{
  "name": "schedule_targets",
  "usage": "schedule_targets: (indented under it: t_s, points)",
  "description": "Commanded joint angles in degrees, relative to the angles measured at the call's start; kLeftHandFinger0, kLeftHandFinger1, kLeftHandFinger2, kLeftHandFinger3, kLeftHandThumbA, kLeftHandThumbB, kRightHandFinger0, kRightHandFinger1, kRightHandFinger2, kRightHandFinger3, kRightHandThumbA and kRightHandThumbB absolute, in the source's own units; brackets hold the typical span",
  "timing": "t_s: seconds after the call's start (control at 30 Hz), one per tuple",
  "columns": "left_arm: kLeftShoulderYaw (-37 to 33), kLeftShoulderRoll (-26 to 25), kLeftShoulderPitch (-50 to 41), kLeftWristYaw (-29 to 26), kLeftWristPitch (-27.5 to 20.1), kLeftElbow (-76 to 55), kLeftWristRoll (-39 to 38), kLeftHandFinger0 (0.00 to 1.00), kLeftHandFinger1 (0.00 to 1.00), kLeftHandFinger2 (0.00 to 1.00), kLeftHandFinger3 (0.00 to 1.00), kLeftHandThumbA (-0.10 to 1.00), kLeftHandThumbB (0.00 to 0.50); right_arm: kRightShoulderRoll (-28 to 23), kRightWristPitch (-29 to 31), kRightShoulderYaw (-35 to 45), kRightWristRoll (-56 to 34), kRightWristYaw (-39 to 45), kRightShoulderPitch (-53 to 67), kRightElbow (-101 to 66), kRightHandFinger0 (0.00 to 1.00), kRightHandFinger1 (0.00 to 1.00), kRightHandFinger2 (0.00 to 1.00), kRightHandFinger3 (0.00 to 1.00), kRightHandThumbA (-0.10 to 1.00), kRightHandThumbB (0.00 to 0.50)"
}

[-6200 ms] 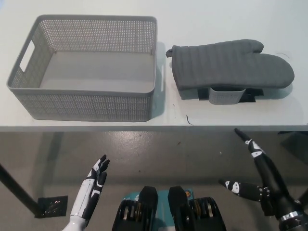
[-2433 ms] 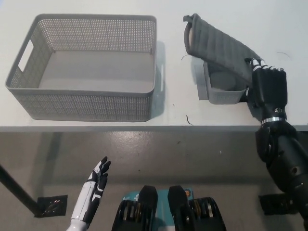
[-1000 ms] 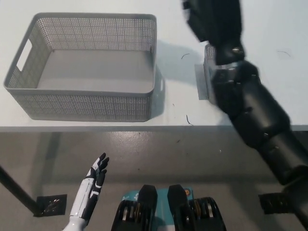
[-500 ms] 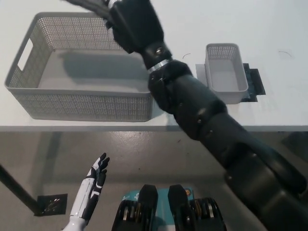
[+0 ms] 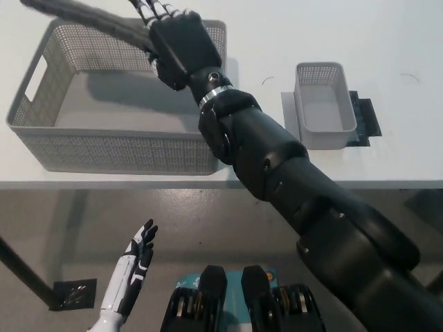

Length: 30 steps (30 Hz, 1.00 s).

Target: Usethe right hand to pick up a oven gloves on top of a leveled container and place it into another larger container on the left side

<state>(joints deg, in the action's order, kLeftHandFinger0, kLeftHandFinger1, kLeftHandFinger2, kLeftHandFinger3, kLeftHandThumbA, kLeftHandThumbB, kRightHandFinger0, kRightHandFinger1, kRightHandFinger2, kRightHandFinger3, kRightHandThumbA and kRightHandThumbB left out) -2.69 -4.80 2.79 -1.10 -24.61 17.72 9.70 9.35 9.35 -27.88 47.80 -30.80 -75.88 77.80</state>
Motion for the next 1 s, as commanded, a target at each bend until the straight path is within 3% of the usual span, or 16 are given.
schedule_targets:
  t_s: [0.0, 0.03, 0.17, 0.27, 0.33, 0.43, 0.5, 0.53, 0.57, 0.73, 0.83, 0.97]
  points:
    - [0.24, -0.91, 0.92, -0.34, -1.13, -1.61, 0.28, 1.00, 1.00, 1.00, 1.00, 1.00, 0.164, -1.05, -2.64, 5.31, -9.52, 17.12, -7.38, -3.48, 1.00, 1.00, 1.00, 1.00, 0.66, 0.436]
    - [0.23, -0.85, 0.91, -0.33, -1.16, -1.59, 0.22, 1.00, 1.00, 1.00, 1.00, 1.00, 0.164, -1.46, -1.70, 6.53, -11.15, 19.56, -7.44, -4.97, 1.00, 1.00, 1.00, 1.00, 0.70, 0.467]
    - [0.15, -0.87, 0.75, -0.76, -1.80, -1.40, 0.96, 1.00, 1.00, 1.00, 1.00, 1.00, 0.161, -3.67, 4.86, 14.15, -24.94, 33.44, -6.00, -17.53, 1.00, 1.00, 1.00, 1.00, 0.76, 0.486]
    - [0.24, -0.79, 0.92, -0.28, -2.15, -0.93, -0.26, 1.00, 1.00, 1.00, 1.00, 1.00, 0.171, -4.69, 5.21, 18.62, -34.87, 39.26, -5.47, -27.37, 1.00, 1.00, 1.00, 1.00, 0.82, 0.500]
    - [0.18, -0.86, 1.07, -0.33, -2.20, -0.80, 0.00, 1.00, 1.00, 1.00, 1.00, 1.00, 0.175, -5.55, 4.78, 20.20, -37.65, 37.63, -4.87, -35.31, 1.00, 1.00, 1.00, 1.00, 0.91, 0.500]
    - [0.13, -0.92, 1.05, -0.68, -1.96, -0.95, 0.84, 1.00, 1.00, 1.00, 1.00, 1.00, 0.170, -6.92, 0.80, 23.53, -45.92, 37.70, -3.19, -51.35, 1.00, 1.00, 1.00, 1.00, 0.94, 0.406]
    - [0.17, -1.07, 1.08, -0.48, -1.63, -1.24, 0.67, 1.00, 1.00, 1.00, 1.00, 1.00, 0.172, -7.97, -0.69, 26.20, -50.77, 36.86, -3.03, -58.48, 1.00, 1.00, 1.00, 1.00, 0.96, 0.404]
    - [0.11, -1.11, 0.97, -0.43, -1.51, -1.44, 0.79, 1.00, 1.00, 1.00, 1.00, 1.00, 0.170, -9.50, -2.80, 28.13, -52.60, 35.21, -2.79, -64.34, 1.00, 1.00, 1.00, 1.00, 1.00, 0.435]
    - [0.09, -1.16, 0.98, -0.43, -1.48, -1.48, 0.89, 1.00, 1.00, 1.00, 1.00, 1.00, 0.170, -10.44, -3.69, 28.93, -52.96, 34.36, -2.63, -67.12, 1.00, 1.00, 1.00, 1.00, 1.00, 0.434]
    - [0.07, -1.08, 0.67, -0.49, -2.19, -0.92, 0.67, 1.00, 1.00, 1.00, 1.00, 1.00, 0.162, -16.61, -2.74, 33.28, -53.69, 30.08, -0.46, -76.80, 1.00, 1.00, 1.00, 1.00, 1.00, 0.400]
    - [-0.02, -1.05, 0.67, -0.87, -1.71, -1.02, 1.58, 1.00, 1.00, 1.00, 1.00, 1.00, 0.167, -21.32, -4.95, 35.82, -54.54, 30.04, 2.87, -82.89, 1.00, 1.00, 1.00, 1.00, 1.00, 0.403]
    - [-0.07, -1.06, 0.86, -1.07, -1.81, -0.93, 1.99, 1.00, 1.00, 1.00, 1.00, 1.00, 0.159, -27.24, -4.27, 37.92, -55.26, 30.74, 9.22, -88.85, 1.00, 1.00, 1.00, 1.00, 1.00, 0.371]
